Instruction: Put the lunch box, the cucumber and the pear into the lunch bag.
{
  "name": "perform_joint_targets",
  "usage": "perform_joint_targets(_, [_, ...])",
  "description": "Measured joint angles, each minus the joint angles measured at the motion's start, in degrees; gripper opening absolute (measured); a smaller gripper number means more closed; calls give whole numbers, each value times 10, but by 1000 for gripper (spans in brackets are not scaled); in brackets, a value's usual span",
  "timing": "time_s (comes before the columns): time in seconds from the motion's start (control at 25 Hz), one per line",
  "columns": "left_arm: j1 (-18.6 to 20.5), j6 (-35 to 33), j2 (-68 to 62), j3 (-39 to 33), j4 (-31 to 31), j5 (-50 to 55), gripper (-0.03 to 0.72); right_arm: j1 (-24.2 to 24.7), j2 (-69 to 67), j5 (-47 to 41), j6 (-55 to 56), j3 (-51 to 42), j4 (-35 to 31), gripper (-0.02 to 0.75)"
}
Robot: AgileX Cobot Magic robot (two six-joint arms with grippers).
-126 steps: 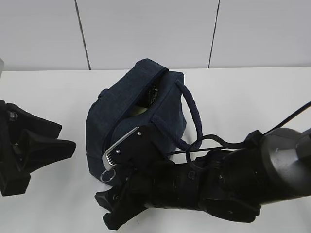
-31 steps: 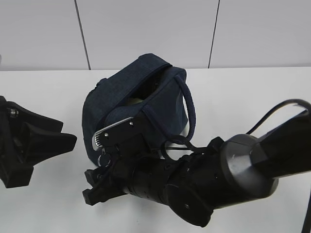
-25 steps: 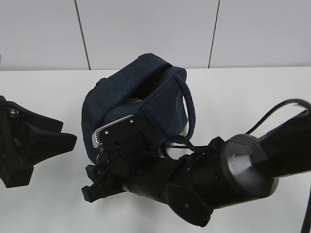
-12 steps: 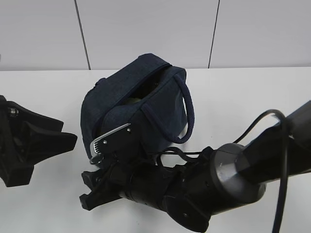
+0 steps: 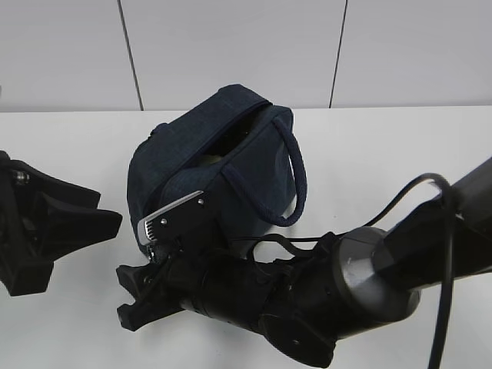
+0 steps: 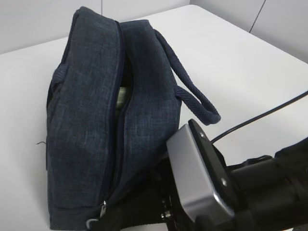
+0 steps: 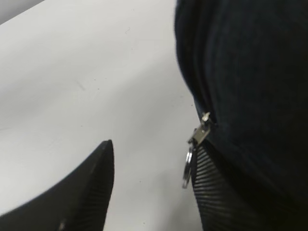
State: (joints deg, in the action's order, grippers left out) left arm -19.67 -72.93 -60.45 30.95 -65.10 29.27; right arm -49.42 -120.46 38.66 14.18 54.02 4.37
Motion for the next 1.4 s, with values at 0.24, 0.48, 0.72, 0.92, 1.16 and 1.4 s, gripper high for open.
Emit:
perform_joint_targets(0.24, [0,0,0,0,0,0,288,0,0,-3,5,0,2,360])
perform_joint_targets(0.48, [0,0,0,0,0,0,288,0,0,-37,5,0,2,332])
perform_joint_targets(0.72, [0,0,0,0,0,0,288,0,0,-37,1,0,-2,277])
perform_joint_targets(0.92, [0,0,0,0,-1,0,288,0,0,-33,-1,0,-9,273])
perform_joint_targets(1.16, [0,0,0,0,-1,1,288,0,0,-27,-3,0,-36,272])
perform_joint_targets(1.4, [0,0,0,0,-1,1,288,0,0,-27,-5,0,-44,227])
